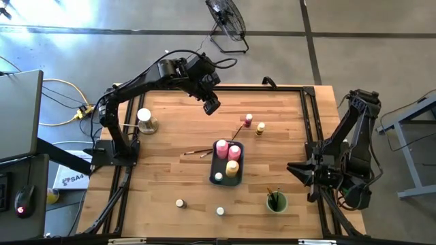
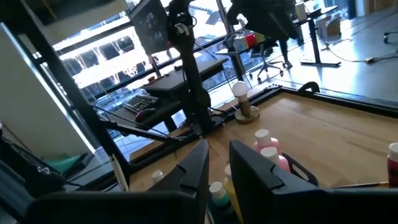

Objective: Pick & Place Paint Supplies
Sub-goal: Adjust the small yellow bottle

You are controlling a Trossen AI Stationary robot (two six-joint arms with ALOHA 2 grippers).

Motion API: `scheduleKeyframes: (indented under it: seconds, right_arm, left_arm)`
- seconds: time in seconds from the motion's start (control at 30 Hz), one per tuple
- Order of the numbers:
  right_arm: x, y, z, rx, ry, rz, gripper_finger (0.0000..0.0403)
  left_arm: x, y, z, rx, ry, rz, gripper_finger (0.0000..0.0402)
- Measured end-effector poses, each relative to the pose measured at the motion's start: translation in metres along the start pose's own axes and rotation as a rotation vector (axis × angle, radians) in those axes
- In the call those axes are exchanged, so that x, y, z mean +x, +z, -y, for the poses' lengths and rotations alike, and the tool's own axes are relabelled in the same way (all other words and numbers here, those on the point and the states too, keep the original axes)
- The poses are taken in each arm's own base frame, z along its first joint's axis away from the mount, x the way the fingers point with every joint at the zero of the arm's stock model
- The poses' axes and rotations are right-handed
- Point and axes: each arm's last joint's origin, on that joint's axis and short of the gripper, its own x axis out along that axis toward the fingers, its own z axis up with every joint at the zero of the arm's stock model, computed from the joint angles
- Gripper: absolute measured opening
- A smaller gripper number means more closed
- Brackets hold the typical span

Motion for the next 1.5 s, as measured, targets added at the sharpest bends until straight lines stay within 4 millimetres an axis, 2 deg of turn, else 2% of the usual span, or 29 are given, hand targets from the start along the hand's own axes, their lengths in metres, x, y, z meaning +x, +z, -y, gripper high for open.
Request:
scheduleKeyframes:
  seconds: [0.17,0.4,0.6,0.73,0.83,1.03,1.23,1.37,1.5]
  right_arm:
    - [0.012,0.002,0.003,-0.010,-0.062,0.035,0.0056]
    - [0.038,0.008,0.013,-0.046,-0.231,0.141,0.0056]
    - [0.067,0.016,0.026,-0.030,-0.379,0.205,0.0056]
    - [0.082,0.022,0.033,0.017,-0.410,0.193,0.0056]
    - [0.091,0.025,0.036,0.057,-0.400,0.159,0.0056]
    - [0.105,0.029,0.043,0.103,-0.396,0.122,0.0056]
    - [0.115,0.034,0.053,0.103,-0.454,0.148,0.0056]
    - [0.120,0.037,0.058,0.108,-0.473,0.146,0.0056]
    - [0.125,0.038,0.061,0.117,-0.463,0.119,0.0056]
  left_arm:
    - [0.000,0.000,-0.002,-0.023,0.067,0.011,0.0200]
    - [0.000,0.004,-0.001,-0.004,0.063,0.058,0.0200]
    - [0.013,0.012,0.021,0.267,0.006,0.197,0.0200]
    - [0.012,0.011,0.029,0.374,-0.002,0.211,0.0200]
    - [0.005,0.009,0.028,0.395,0.006,0.205,0.0200]
    - [-0.028,0.004,0.028,0.503,-0.004,0.252,0.0200]
    - [-0.034,-0.002,0.028,0.552,-0.056,0.222,0.0200]
    - [-0.031,-0.006,0.027,0.564,-0.052,0.185,0.0200]
    - [-0.010,-0.018,0.024,0.545,-0.077,0.140,0.0200]
